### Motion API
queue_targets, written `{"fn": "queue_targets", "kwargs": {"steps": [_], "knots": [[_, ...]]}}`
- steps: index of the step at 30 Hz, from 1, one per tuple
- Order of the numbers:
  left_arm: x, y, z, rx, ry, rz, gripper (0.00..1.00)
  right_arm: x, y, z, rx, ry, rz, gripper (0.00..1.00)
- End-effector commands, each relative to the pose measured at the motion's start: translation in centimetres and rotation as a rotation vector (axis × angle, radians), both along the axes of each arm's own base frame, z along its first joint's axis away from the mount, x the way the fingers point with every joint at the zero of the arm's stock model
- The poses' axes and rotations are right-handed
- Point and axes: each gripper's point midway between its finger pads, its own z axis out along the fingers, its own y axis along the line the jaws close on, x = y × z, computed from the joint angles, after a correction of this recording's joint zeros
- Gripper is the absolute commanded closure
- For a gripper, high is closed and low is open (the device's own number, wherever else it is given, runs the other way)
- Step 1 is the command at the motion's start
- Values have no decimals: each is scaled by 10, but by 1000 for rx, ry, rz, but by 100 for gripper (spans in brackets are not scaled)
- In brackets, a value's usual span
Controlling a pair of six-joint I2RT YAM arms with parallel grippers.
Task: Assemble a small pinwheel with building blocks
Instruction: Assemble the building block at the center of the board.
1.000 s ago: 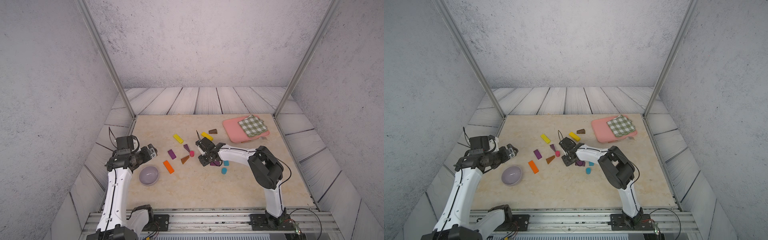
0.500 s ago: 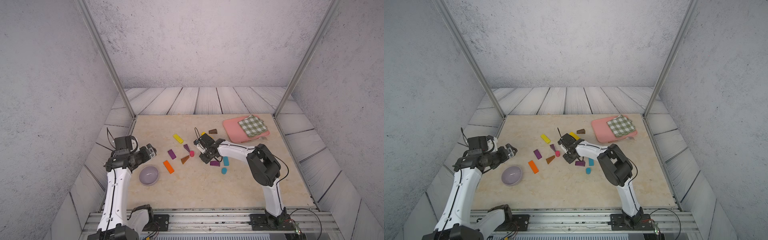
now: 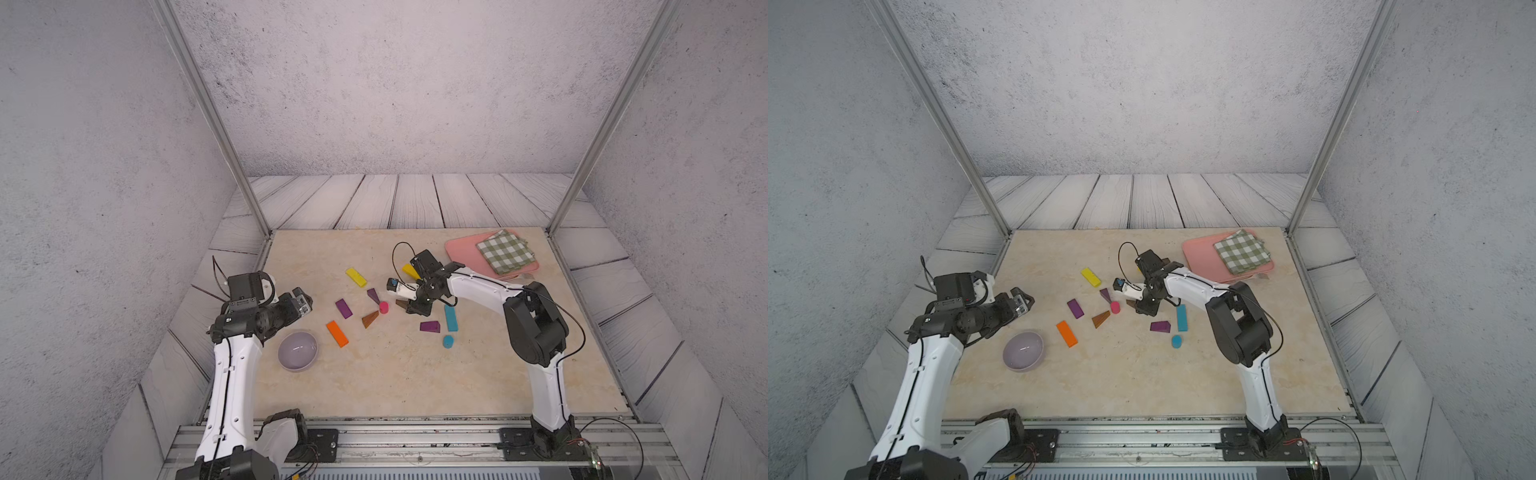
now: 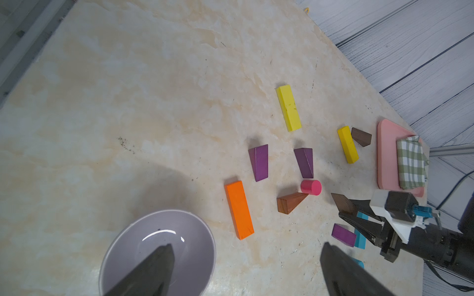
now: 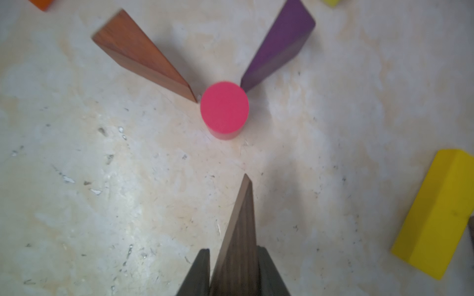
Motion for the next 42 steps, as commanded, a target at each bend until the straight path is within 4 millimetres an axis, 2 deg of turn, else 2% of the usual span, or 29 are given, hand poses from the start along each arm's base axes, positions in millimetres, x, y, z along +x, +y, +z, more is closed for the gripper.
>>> {"fn": "queue_targets", "kwargs": {"steps": [1, 4, 9, 27, 30, 31, 36, 39, 40, 41, 42], "knots": [[0, 2, -4, -5, 5, 5, 4, -22, 0, -19, -28, 50, 175, 89], [1, 2, -4, -14, 5, 2, 4, -20, -5, -24, -71, 40, 210, 89], [1, 2, -5, -21, 1, 1, 4, -7, -11, -35, -150, 15, 222, 90], [3, 3, -7, -39, 2, 1, 4, 5, 0, -51, -155, 28, 257, 89], [3, 4, -8, -40, 3, 1, 4, 7, 1, -53, -158, 25, 256, 83], [3, 4, -8, -41, 2, 0, 4, 8, 1, -54, -160, 24, 253, 77], [3, 3, -8, -45, 1, -2, 4, 10, 3, -54, -158, 23, 253, 74], [4, 4, -8, -48, 1, 1, 4, 10, 3, -53, -155, 21, 254, 66], [4, 5, -9, -50, 4, 2, 4, 10, 3, -52, -155, 19, 251, 62], [4, 5, -9, -52, 5, 1, 4, 12, 4, -50, -152, 14, 244, 52], [4, 4, -9, -54, 4, 0, 4, 13, 5, -47, -146, 12, 234, 47]]}}
